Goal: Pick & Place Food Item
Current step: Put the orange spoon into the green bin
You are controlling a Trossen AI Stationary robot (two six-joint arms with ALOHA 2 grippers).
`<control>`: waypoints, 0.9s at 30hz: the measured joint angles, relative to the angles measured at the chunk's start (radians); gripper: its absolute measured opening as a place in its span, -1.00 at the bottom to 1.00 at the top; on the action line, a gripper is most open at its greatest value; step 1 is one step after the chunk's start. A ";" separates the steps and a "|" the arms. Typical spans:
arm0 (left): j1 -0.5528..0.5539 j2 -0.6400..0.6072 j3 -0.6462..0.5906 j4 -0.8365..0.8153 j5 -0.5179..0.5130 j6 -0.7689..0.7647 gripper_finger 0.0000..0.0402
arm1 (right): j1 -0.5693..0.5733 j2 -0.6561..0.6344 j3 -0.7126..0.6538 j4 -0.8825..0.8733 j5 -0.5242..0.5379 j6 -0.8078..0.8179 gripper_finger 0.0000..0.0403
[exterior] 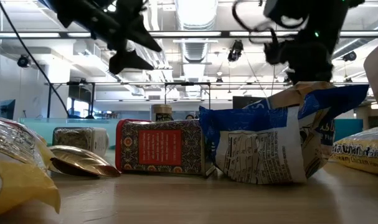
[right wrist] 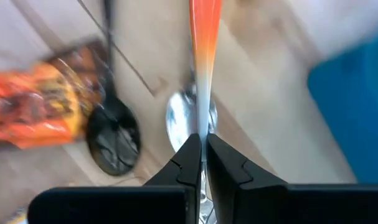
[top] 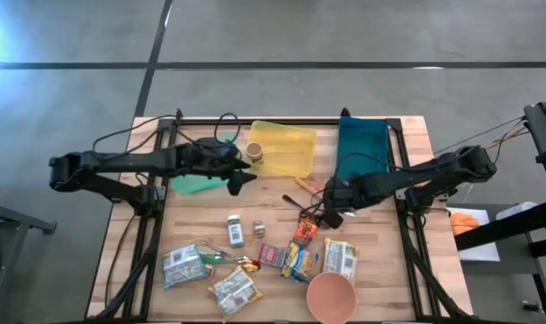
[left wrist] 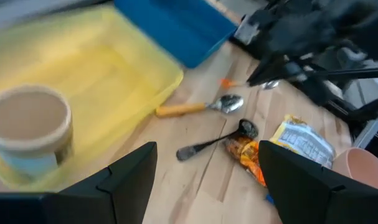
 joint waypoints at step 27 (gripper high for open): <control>0.000 0.164 0.181 0.053 0.215 -0.025 0.41 | 0.015 0.028 0.228 0.019 0.079 -0.445 -0.94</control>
